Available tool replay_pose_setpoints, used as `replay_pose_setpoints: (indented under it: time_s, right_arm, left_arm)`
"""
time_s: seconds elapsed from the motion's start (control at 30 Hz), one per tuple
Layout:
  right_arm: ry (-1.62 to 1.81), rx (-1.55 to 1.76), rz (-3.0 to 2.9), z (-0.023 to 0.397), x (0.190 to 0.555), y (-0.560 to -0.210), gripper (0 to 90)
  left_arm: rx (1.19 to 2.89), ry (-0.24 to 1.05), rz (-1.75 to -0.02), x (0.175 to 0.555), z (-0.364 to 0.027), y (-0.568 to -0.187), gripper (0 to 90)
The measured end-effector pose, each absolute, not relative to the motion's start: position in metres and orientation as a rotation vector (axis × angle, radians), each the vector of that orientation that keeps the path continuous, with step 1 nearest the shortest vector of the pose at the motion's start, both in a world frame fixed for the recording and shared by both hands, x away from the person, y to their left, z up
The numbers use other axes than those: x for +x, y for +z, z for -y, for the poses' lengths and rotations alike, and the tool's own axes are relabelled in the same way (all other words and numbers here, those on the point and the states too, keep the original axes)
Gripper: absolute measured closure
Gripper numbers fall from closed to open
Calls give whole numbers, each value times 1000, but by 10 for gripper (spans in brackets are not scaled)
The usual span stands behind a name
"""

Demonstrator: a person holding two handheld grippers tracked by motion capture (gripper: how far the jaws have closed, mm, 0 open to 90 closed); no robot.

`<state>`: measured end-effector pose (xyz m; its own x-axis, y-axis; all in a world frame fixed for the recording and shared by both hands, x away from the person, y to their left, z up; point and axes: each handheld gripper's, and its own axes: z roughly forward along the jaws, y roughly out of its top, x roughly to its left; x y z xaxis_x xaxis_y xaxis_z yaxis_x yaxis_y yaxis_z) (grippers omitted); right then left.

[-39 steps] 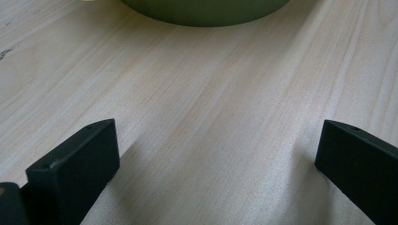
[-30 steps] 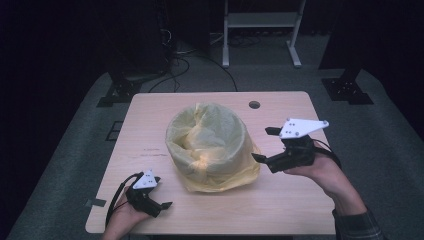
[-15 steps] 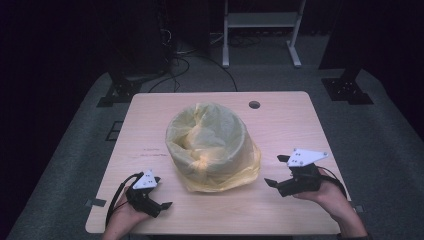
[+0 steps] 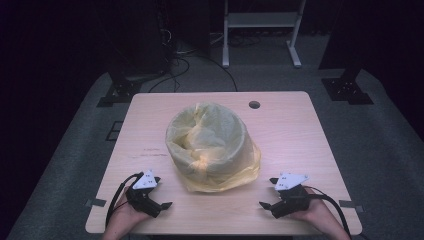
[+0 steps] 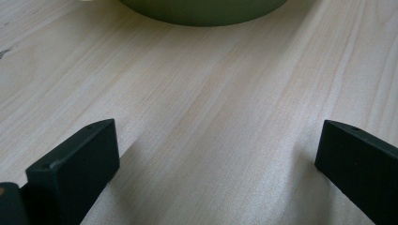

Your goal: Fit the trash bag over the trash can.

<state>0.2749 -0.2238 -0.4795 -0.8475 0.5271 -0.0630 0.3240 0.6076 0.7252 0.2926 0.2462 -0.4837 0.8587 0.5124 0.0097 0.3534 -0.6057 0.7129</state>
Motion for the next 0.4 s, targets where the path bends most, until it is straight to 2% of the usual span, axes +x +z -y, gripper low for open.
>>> replay_pose_setpoints:
  time_s: [0.4]
  right_arm:
    - [1123,711,-2571,223,275,-486,110]
  left_arm:
    - [2286,270,-610,292,-247,-484,0]
